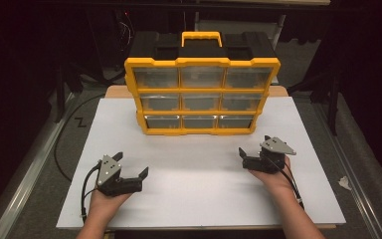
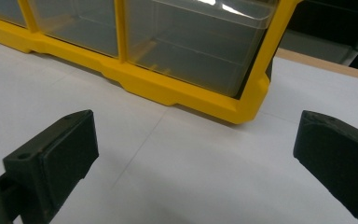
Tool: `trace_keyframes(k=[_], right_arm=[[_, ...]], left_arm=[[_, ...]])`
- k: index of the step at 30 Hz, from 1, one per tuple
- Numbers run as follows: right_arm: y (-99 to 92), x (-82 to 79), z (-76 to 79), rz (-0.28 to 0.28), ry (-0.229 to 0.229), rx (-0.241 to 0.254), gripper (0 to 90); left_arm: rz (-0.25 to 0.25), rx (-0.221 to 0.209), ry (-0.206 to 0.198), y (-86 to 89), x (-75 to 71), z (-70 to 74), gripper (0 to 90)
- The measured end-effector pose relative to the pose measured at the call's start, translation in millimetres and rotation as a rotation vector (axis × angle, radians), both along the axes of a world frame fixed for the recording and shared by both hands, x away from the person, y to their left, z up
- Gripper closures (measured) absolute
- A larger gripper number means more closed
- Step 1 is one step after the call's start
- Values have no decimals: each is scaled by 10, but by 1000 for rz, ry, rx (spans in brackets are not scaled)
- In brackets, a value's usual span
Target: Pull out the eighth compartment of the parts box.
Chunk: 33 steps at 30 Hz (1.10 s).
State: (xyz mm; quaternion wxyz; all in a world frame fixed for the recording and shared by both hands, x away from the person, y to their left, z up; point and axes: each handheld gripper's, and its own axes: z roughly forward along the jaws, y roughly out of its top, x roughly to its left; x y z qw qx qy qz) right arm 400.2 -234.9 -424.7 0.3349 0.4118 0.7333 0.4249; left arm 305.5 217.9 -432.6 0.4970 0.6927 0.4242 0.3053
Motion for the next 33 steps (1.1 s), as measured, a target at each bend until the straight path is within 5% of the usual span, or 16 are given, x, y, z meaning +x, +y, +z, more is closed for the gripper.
trace_keyframes(k=[8, 33], right_arm=[[-32, 7, 4, -10, -1, -3, 9], [-146, -130, -63, -13, 12, -115, 9]], left_arm=[[2, 4, 6, -3, 0, -9, 8], [9, -10, 31, 15, -6, 19, 8]])
